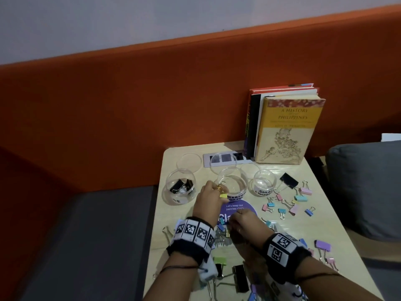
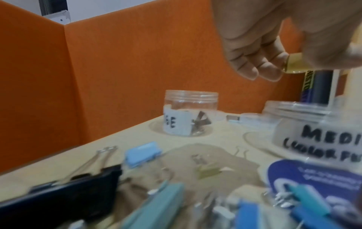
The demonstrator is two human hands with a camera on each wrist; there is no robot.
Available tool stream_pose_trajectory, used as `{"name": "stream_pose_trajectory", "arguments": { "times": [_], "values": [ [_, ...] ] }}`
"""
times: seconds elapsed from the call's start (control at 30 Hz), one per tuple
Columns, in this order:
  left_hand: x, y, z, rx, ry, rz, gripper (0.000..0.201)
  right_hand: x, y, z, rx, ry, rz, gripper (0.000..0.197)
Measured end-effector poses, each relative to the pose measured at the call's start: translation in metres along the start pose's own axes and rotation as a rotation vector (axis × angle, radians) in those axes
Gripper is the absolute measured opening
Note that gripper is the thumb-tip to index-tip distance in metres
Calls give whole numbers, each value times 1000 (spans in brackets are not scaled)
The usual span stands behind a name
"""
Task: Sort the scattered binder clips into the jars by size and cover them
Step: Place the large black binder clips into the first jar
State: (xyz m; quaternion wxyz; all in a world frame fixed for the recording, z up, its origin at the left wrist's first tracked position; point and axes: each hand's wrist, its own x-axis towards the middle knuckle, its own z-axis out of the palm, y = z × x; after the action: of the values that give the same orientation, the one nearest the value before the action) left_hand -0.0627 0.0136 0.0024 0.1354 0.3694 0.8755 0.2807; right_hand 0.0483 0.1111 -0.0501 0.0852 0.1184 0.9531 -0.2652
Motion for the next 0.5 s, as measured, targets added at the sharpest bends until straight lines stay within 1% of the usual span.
{"name": "stream_pose_trajectory", "arguments": {
  "times": [0.1,0.2,0.27,0.33,0.4,0.47,0.5],
  "values": [
    [19,19,-3,-135,22,3,17,-5,7,-10,198,146,23,22],
    [35,26,-1,-145,-20,5,17,-13,16,-24,349,249,142,17],
    [45,28,3,-113,-26,2,19,-18,24,-30,467,287,224,16],
    [52,25,6,-81,-5,3,22,-22,32,-34,599,323,293,9],
    [55,23,9,-20,-48,23,26,-24,38,-38,776,349,347,5],
    [56,18,12,92,-114,55,31,-25,43,-42,908,361,385,6],
    [55,17,12,140,-127,68,33,-26,43,-44,973,358,399,8]
  ]
}}
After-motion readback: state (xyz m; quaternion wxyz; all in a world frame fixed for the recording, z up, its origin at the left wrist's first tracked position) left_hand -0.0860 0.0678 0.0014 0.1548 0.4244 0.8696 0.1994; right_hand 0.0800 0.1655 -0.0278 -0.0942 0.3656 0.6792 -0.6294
